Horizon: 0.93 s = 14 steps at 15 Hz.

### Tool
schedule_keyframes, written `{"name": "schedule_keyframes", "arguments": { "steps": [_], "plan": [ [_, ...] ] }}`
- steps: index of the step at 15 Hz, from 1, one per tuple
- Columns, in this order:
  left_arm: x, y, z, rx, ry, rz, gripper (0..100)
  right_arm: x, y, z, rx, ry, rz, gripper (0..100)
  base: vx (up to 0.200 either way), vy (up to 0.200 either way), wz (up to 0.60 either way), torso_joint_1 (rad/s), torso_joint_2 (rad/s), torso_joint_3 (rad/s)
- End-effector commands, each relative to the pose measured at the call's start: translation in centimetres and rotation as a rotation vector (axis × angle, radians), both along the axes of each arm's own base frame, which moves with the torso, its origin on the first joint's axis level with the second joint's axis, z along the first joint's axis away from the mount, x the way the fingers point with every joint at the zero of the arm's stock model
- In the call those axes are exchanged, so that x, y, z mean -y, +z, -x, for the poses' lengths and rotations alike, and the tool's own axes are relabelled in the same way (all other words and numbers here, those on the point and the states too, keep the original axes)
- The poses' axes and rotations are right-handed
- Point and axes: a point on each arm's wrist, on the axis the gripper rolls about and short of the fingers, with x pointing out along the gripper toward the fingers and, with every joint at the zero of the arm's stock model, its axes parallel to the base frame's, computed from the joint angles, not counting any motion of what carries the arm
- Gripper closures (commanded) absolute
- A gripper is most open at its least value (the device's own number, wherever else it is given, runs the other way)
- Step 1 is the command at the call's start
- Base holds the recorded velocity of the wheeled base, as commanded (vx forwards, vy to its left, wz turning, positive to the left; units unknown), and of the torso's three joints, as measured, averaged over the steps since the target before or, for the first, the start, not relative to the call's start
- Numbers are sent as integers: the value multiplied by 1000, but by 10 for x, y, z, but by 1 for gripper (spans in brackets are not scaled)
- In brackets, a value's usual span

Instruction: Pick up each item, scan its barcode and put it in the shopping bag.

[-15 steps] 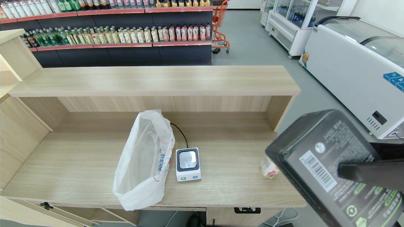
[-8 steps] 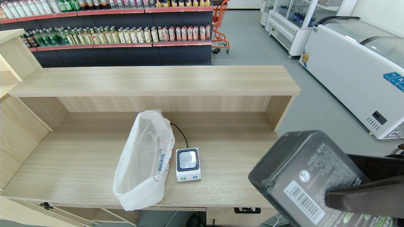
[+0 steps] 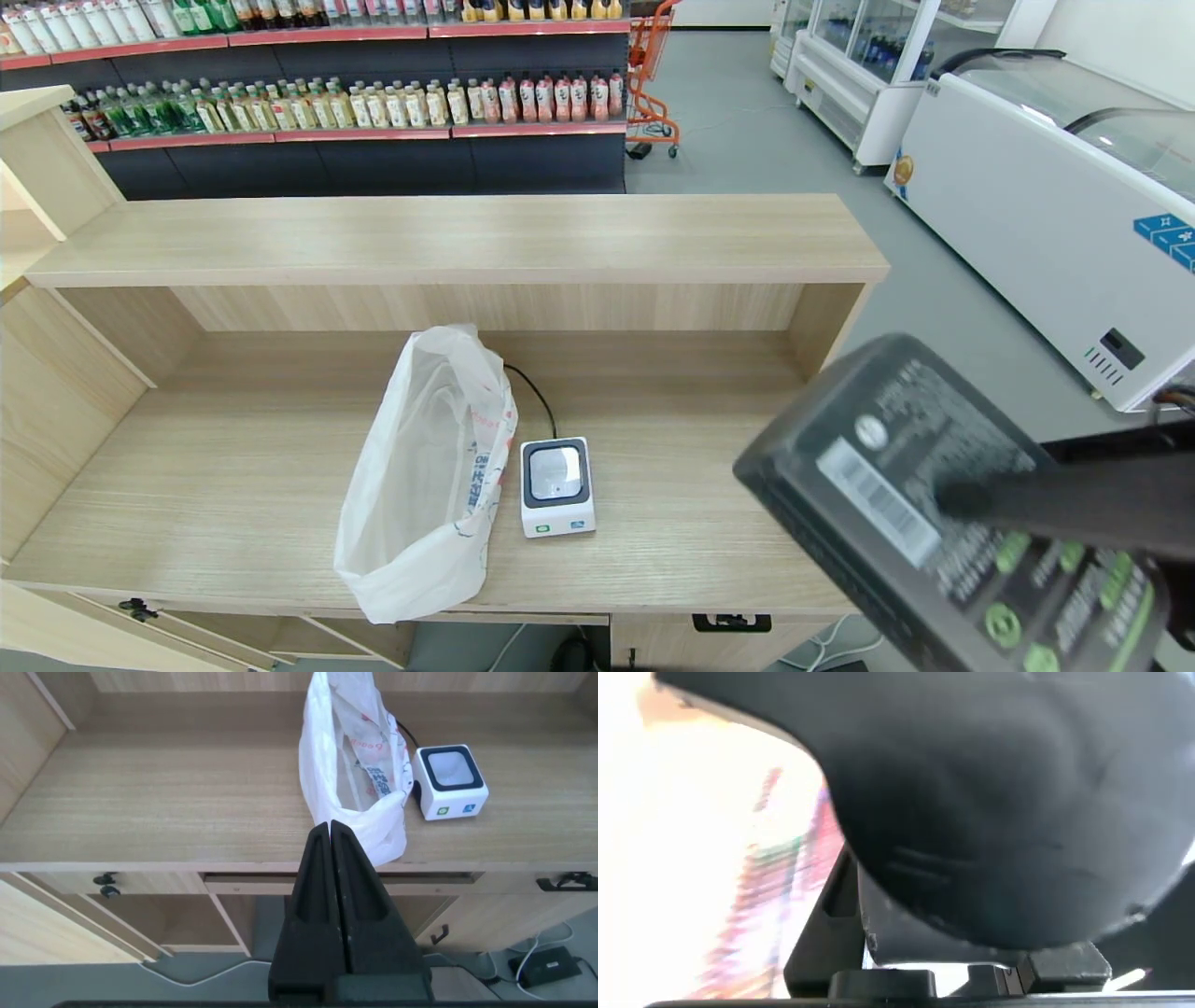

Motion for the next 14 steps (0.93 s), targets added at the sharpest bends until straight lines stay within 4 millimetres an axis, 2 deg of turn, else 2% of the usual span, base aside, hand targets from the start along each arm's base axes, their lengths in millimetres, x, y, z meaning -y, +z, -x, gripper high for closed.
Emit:
{"name": "schedule_keyframes", "arguments": {
  "steps": [1, 2, 3, 4, 5, 7, 8, 9, 10, 11, 12, 14],
  "plan": [
    [0, 0, 0, -3, 0, 0, 100, 21, -24, -20, -450, -352, -18, 100, 0, 0, 0, 0, 0, 0],
    [0, 0, 0, -1, 0, 0, 100, 27, -26, -20, -585, -460, -61, 100, 0, 0, 0, 0, 0, 0],
    [0, 0, 0, -1, 0, 0, 100, 47, -17, -10, -772, -679, -251, 100, 0, 0, 0, 0, 0, 0],
    [0, 0, 0, -1, -1, 0, 100, 63, -20, -8, -913, -795, -349, 100, 0, 0, 0, 0, 0, 0],
    [0, 0, 0, -3, 0, 0, 100, 70, -24, -7, -1089, -819, -422, 100, 0, 0, 0, 0, 0, 0],
    [0, 0, 0, -3, 0, 0, 100, 76, -22, -1, -1454, -767, -647, 100, 0, 0, 0, 0, 0, 0],
    [0, 0, 0, -1, 0, 0, 100, 80, -22, 1, -1719, -763, -794, 100, 0, 0, 0, 0, 0, 0],
    [0, 0, 0, -3, 0, 0, 100, 83, -25, 2, -1849, -777, -867, 100, 0, 0, 0, 0, 0, 0],
    [0, 0, 0, -1, 0, 0, 100, 84, -30, 1, -2056, -733, -1015, 100, 0, 0, 0, 0, 0, 0],
    [0, 0, 0, -1, -1, 0, 100, 83, -31, -1, -2157, -688, -1100, 100, 0, 0, 0, 0, 0, 0],
    [0, 0, 0, 0, 0, 0, 100, 81, -31, -8, -2357, -584, -1281, 100, 0, 0, 0, 0, 0, 0],
    [0, 0, 0, -1, 0, 0, 100, 79, -33, -13, -2543, -477, -1361, 100, 0, 0, 0, 0, 0, 0]
  ]
}}
